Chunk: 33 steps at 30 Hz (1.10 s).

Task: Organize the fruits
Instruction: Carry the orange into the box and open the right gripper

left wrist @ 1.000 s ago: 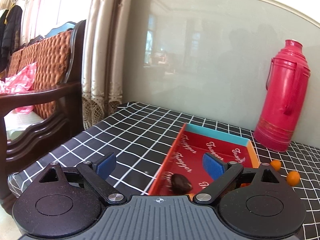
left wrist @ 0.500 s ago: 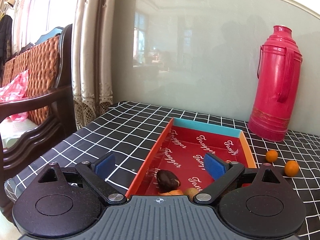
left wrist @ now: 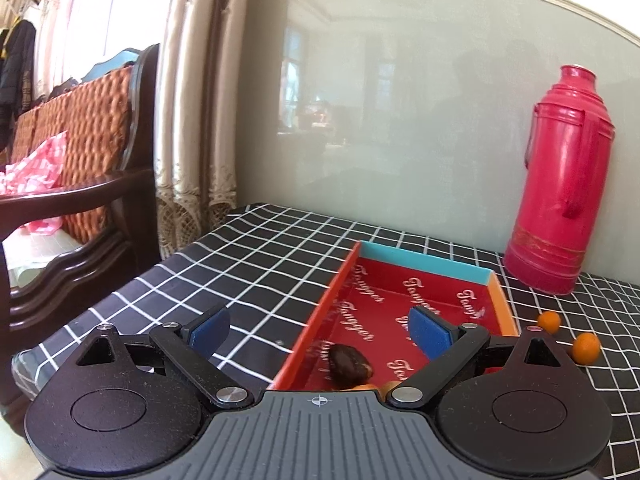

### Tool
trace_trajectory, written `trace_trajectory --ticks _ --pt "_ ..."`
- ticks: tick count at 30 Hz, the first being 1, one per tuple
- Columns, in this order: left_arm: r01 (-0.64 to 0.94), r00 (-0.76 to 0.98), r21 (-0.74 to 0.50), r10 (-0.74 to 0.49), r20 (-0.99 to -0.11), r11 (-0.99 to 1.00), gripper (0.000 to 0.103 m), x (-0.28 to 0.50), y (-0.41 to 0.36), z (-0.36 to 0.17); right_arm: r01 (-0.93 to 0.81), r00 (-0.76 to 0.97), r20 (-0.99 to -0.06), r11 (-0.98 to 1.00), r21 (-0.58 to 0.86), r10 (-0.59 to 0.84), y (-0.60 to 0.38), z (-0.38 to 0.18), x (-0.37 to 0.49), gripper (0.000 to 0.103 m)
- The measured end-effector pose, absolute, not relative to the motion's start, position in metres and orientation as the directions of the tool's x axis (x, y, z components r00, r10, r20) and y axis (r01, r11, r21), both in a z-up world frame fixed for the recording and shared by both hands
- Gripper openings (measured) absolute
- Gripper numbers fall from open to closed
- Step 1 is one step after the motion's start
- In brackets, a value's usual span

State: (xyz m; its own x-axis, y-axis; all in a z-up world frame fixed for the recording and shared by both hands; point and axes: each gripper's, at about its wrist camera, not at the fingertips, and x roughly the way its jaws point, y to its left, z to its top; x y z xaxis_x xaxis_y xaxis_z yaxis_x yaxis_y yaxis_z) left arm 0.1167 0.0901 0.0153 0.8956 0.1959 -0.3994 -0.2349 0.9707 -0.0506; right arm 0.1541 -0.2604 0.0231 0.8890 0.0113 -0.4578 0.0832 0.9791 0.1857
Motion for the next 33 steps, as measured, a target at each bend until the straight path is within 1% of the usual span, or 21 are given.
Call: trace_trajectory --ticks 4,6,9,12,16,18,20,21,22,23,24,27,28,30,31,33 --pt "-0.273 0.883 -0.038 0.235 -0.406 0.961 0.095 0.114 0.102 0.013 -0.159 0.870 -0.425 0.959 0.237 0.249 -0.194 0.028 0.154 0.025" --pt "-0.295 0.876 -0.036 0.255 -0.410 0.955 0.095 0.113 0.110 0.011 -0.252 0.839 -0.427 0.937 0.243 0.337 -0.163 0.027 0.153 0.025" --pt "-0.321 0.869 -0.034 0.280 -0.408 0.946 0.095 0.109 0.123 0.011 -0.362 0.786 -0.449 0.905 0.221 0.424 -0.122 0.019 0.150 0.025" --pt "-0.343 0.862 -0.035 0.300 -0.410 0.939 0.095 0.107 0.134 0.010 -0.419 0.747 -0.481 0.887 0.195 0.459 -0.093 0.008 0.145 0.026" --pt "-0.358 0.856 -0.042 0.310 -0.413 0.933 0.095 0.106 0.143 0.010 -0.426 0.741 -0.513 0.894 0.141 0.434 -0.082 0.000 0.134 0.031" --pt "-0.357 0.858 -0.046 0.308 -0.411 0.933 0.095 0.107 0.143 0.010 -0.406 0.751 -0.503 0.900 0.158 0.427 -0.088 0.002 0.130 0.036" --pt "-0.349 0.862 -0.043 0.303 -0.406 0.936 0.095 0.107 0.139 0.011 -0.392 0.766 -0.479 0.903 0.179 0.428 -0.098 0.007 0.125 0.038" --pt "-0.344 0.865 -0.040 0.301 -0.401 0.938 0.096 0.107 0.136 0.012 -0.373 0.782 -0.469 0.911 0.177 0.411 -0.103 0.010 0.122 0.042" --pt "-0.337 0.869 -0.034 0.296 -0.397 0.941 0.096 0.107 0.132 0.012 -0.343 0.804 -0.455 0.924 0.169 0.382 -0.109 0.011 0.120 0.055" --pt "-0.326 0.873 -0.027 0.290 -0.392 0.945 0.096 0.107 0.128 0.013 -0.313 0.827 -0.435 0.935 0.169 0.356 -0.115 0.012 0.116 0.071" --pt "-0.315 0.877 -0.021 0.283 -0.388 0.949 0.096 0.108 0.122 0.014 -0.283 0.846 -0.420 0.944 0.171 0.329 -0.122 0.012 0.114 0.076" --pt "-0.262 0.893 -0.010 0.239 -0.382 0.965 0.096 0.109 0.103 0.016 -0.171 0.886 -0.405 0.972 0.161 0.224 -0.147 0.016 0.112 0.077" --pt "-0.238 0.898 -0.011 0.216 -0.383 0.971 0.096 0.111 0.096 0.017 -0.125 0.896 -0.407 0.980 0.157 0.179 -0.155 0.015 0.113 0.079" --pt "-0.188 0.906 -0.010 0.169 -0.387 0.982 0.096 0.114 0.079 0.018 -0.035 0.903 -0.420 0.988 0.150 0.095 -0.176 0.014 0.114 0.080" --pt "-0.162 0.910 -0.008 0.146 -0.389 0.987 0.096 0.115 0.069 0.018 0.015 0.900 -0.434 0.990 0.143 0.049 -0.185 0.012 0.115 0.082" --pt "-0.105 0.917 -0.002 0.096 -0.387 0.994 0.096 0.118 0.049 0.019 0.124 0.890 -0.453 0.983 0.134 -0.051 -0.204 0.010 0.115 0.091"
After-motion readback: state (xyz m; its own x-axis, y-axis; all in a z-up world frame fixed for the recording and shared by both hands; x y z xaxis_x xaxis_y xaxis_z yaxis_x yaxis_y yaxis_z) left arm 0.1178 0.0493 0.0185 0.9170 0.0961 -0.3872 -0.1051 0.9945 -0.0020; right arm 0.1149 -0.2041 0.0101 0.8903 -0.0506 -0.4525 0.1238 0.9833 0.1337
